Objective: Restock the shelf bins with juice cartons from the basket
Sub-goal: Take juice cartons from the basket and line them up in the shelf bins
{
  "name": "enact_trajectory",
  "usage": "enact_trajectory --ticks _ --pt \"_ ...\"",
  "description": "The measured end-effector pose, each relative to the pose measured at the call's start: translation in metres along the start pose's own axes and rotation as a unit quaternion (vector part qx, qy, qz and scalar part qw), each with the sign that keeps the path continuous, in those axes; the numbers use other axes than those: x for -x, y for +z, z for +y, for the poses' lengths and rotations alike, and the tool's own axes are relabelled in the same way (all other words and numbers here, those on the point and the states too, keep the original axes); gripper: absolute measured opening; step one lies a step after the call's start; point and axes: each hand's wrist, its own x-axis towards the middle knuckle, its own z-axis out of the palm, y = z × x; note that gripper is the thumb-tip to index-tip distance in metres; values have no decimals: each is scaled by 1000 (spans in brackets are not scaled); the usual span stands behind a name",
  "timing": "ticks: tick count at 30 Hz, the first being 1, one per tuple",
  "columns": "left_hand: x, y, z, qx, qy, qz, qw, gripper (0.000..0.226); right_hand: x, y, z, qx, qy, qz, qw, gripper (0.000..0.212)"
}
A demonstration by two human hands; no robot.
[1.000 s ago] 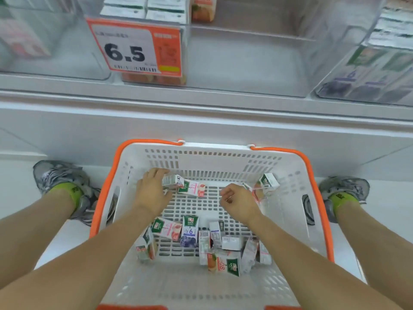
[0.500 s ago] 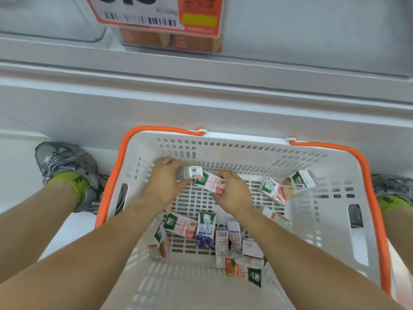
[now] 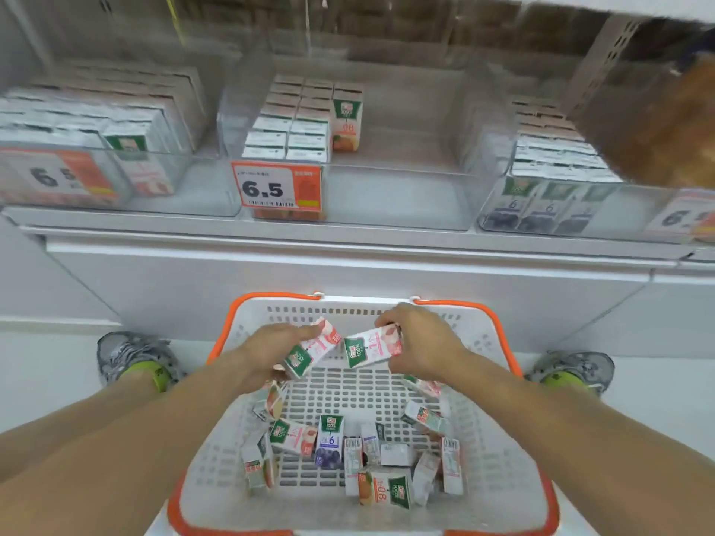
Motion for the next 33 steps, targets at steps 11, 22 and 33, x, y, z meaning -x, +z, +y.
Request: enact_trajectory --ticks 11,22,33 --pt "153 -39 107 -149 138 -80 976 38 56 -137 -69 -164 -98 237 953 57" --pt "122 -35 136 59 253 122 958 29 12 -117 -107 -485 -62 215 846 47" --pt "113 -44 148 83 203 18 976 68 -12 -94 -115 -530 -18 156 833 51"
